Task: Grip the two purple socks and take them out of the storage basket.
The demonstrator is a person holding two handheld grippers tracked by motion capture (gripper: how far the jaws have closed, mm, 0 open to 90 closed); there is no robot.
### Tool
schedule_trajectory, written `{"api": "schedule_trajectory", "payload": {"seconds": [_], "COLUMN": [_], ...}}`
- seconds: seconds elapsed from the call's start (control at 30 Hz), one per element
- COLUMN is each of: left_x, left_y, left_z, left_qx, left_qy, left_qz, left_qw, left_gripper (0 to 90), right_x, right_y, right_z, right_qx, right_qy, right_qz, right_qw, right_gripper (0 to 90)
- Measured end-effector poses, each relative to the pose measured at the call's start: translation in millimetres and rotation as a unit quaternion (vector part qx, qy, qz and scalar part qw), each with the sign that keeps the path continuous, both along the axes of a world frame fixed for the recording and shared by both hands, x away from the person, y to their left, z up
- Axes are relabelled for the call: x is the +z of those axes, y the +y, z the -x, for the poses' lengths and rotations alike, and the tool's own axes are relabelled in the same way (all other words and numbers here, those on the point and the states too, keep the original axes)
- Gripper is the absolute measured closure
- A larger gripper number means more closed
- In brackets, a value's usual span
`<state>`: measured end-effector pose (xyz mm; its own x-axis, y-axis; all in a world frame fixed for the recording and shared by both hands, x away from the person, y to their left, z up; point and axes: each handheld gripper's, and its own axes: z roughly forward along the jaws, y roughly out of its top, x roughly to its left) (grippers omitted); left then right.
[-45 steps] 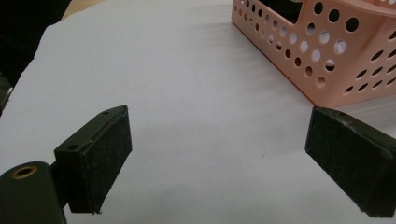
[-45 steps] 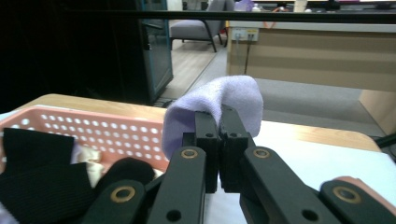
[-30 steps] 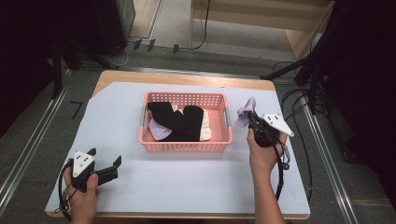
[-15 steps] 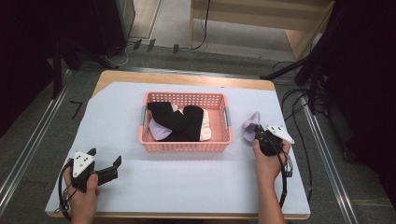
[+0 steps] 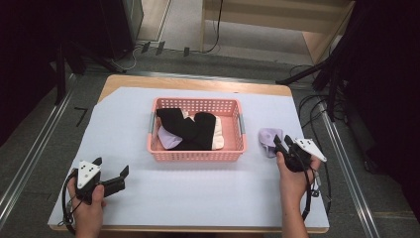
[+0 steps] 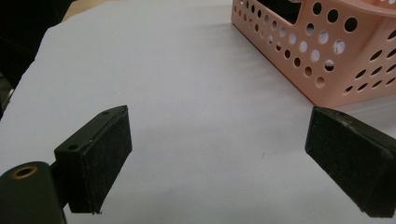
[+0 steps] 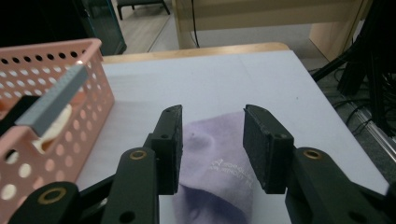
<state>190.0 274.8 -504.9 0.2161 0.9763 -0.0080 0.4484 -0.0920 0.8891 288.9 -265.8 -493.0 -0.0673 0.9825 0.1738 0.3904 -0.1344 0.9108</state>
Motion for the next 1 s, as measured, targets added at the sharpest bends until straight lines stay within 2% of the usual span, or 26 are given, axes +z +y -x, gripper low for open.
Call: {"api": "schedule_trajectory", "payload": {"seconds": [0.03, 0.13, 0.3, 0.37, 0.43, 0.5, 0.6, 0.67, 0.7, 0.77, 0.8, 0.87, 0.9, 0.93, 0.97, 1.0], "left_x": [-0.1, 0.0, -0.1, 0.0, 0.0, 0.1, 0.0, 0.0, 0.0, -0.1, -0.1, -0.2, -0.2, -0.2, -0.1, -0.1], "left_y": [0.0, -0.5, -0.4, -0.4, -0.2, -0.4, -0.3, -0.2, -0.2, 0.0, 0.1, 0.0, 0.1, 0.1, 0.1, 0.1], "left_z": [0.0, 0.0, -0.2, -0.2, -0.2, 0.0, -0.2, -0.2, -0.3, -0.3, -0.4, -0.5, -0.5, -0.4, -0.5, -0.5], "left_qx": [0.0, 0.001, -0.001, 0.0, -0.001, 0.0, -0.001, -0.001, -0.001, -0.002, -0.002, -0.002, -0.002, -0.002, -0.002, -0.002], "left_qy": [0.0, 0.0, 0.0, 0.0, 0.001, 0.001, 0.001, 0.0, 0.001, 0.001, 0.001, 0.0, 0.0, 0.0, 0.001, 0.001], "left_qz": [0.0, -0.001, -0.001, -0.001, -0.001, -0.001, 0.0, 0.0, 0.0, -0.001, -0.001, 0.0, -0.001, 0.0, 0.0, 0.0], "left_qw": [1.0, 1.0, 1.0, 1.0, 1.0, 1.0, 1.0, 1.0, 1.0, 1.0, 1.0, 1.0, 1.0, 1.0, 1.0, 1.0], "left_gripper": [8.0, 8.0, 8.0, 8.0, 8.0, 8.0, 8.0, 8.0, 8.1, 8.0, 8.1, 8.0, 8.1, 8.1, 8.1, 8.1], "right_x": [3.2, 11.9, 23.4, 29.0, 29.8, 32.6, 33.7, 34.5, 35.6, 36.1, 37.0, 37.3, 37.9, 37.9, 37.9, 38.1], "right_y": [0.4, 3.6, 17.7, 32.0, 35.3, 51.1, 60.6, 73.8, 86.9, 91.9, 107.2, 112.6, 126.7, 133.3, 133.3, 146.6], "right_z": [2.0, 4.6, 4.9, 1.9, 0.9, -3.3, -5.1, -8.0, -9.7, -10.5, -12.2, -12.4, -13.4, -14.3, -14.3, -15.1], "right_qx": [0.0, 0.009, 0.026, 0.042, 0.046, 0.06, 0.069, 0.083, 0.098, 0.104, 0.127, 0.134, 0.148, 0.158, 0.158, 0.17], "right_qy": [-0.001, -0.017, -0.027, -0.027, -0.029, -0.03, -0.03, -0.031, -0.03, -0.029, -0.027, -0.025, -0.021, -0.019, -0.019, -0.012], "right_qz": [-0.005, 0.008, 0.011, 0.01, 0.011, 0.01, 0.005, 0.01, 0.007, 0.008, 0.008, 0.006, 0.013, 0.019, 0.019, 0.021], "right_qw": [1.0, 0.9998, 0.9992, 0.9987, 0.9985, 0.9977, 0.9972, 0.996, 0.9947, 0.9941, 0.9916, 0.9907, 0.9887, 0.9871, 0.9871, 0.9852], "right_gripper": [58.8, 58.8, 58.7, 58.7, 58.8, 59.1, 59.9, 61.5, 62.5, 63.2, 64.7, 65.3, 67.0, 67.3, 67.3, 68.5]}}
